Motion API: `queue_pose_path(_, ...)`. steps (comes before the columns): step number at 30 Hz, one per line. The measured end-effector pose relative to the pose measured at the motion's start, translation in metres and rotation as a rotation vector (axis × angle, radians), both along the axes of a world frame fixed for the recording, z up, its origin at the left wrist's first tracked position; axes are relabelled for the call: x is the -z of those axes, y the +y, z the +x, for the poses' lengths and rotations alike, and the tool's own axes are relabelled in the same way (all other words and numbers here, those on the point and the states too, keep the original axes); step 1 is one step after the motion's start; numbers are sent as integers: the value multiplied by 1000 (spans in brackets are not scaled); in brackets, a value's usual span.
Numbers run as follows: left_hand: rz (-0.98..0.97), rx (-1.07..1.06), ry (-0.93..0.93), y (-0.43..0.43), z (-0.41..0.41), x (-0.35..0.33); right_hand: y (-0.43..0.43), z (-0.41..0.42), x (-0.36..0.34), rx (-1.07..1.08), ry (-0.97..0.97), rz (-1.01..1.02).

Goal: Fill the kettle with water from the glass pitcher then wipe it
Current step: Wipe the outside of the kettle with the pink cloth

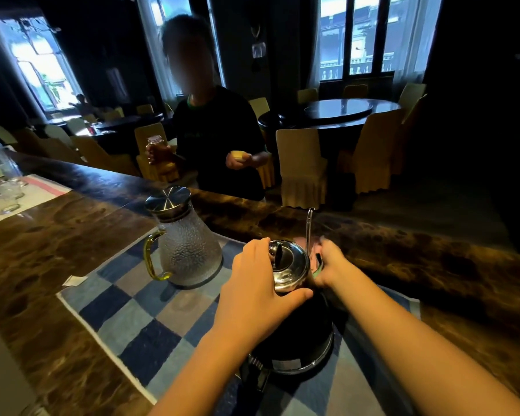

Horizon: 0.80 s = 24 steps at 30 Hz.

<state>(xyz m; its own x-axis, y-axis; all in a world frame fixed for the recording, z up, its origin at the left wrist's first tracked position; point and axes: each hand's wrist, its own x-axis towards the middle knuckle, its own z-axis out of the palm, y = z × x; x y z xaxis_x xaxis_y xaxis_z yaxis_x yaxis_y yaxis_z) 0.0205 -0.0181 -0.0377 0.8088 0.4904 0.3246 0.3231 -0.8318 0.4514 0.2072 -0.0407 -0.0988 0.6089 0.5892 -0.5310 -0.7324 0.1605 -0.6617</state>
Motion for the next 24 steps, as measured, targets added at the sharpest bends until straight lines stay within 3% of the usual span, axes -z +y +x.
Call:
queue_pose_path(6,1,-1,2,1,1,1,11,2,4,21,-183,1)
queue_pose_path(11,-11,-3,11,1,0,0,12,3,1,-57,-122,-70)
queue_pose_path(15,-10,-8,26,1,0,-1,19,21,-20,33,-222,39)
queue_pose_path(20,-16,-5,27,0,0,-1,13,19,-8,183,-104,234)
queue_pose_path(24,-9,-11,29,1,1,0,2,12,-3,294,-36,164)
